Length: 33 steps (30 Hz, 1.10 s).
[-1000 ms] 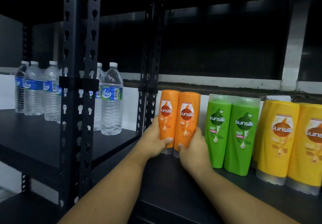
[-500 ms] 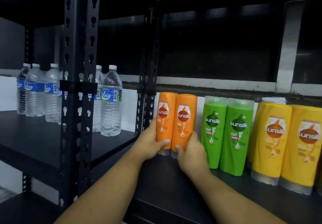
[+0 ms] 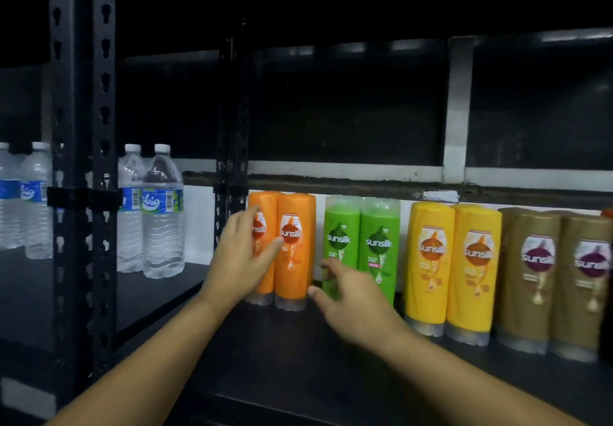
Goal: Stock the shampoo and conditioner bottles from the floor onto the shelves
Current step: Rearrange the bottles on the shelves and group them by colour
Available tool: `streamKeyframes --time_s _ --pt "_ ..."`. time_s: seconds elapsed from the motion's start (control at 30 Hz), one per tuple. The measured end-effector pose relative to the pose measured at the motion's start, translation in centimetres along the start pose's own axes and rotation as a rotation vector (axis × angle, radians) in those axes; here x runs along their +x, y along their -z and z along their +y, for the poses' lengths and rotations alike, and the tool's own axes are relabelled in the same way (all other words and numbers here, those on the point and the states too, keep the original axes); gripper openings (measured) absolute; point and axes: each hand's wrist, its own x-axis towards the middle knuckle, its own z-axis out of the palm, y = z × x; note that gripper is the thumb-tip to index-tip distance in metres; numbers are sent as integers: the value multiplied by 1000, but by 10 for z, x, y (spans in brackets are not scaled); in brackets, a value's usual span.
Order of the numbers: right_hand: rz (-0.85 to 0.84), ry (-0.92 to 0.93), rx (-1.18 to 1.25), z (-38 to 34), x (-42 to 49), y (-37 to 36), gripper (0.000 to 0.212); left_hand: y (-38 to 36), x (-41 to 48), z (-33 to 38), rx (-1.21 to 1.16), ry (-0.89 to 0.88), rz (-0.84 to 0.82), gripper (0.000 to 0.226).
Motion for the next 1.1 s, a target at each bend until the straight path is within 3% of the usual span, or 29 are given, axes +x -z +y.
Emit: streamKeyframes --time_s 0.13,0.23,0.33,0.43,0.57,0.93,1.0,1.1 --pt "164 85 -166 8 24 75 48 7 33 55 159 -308 -86 63" --pt "193 85 -367 18 52 114 51 0 76 87 330 -397 -349 68" --pt "71 15 -463 20 75 132 62 -14 109 112 489 -426 -600 73" --pt "-85 -29 -507 14 89 139 68 -24 125 128 548 -417 -706 74" --pt "-200 10 -646 7 100 138 76 -32 129 131 583 -406 -697 68" --pt "-231 37 -642 9 100 147 74 -28 136 118 513 -416 -716 66" --pt "-276 33 -617 8 102 153 70 -27 142 118 510 -410 -753 66" --pt "-275 17 -478 4 109 168 46 -23 155 124 436 -380 -718 51"
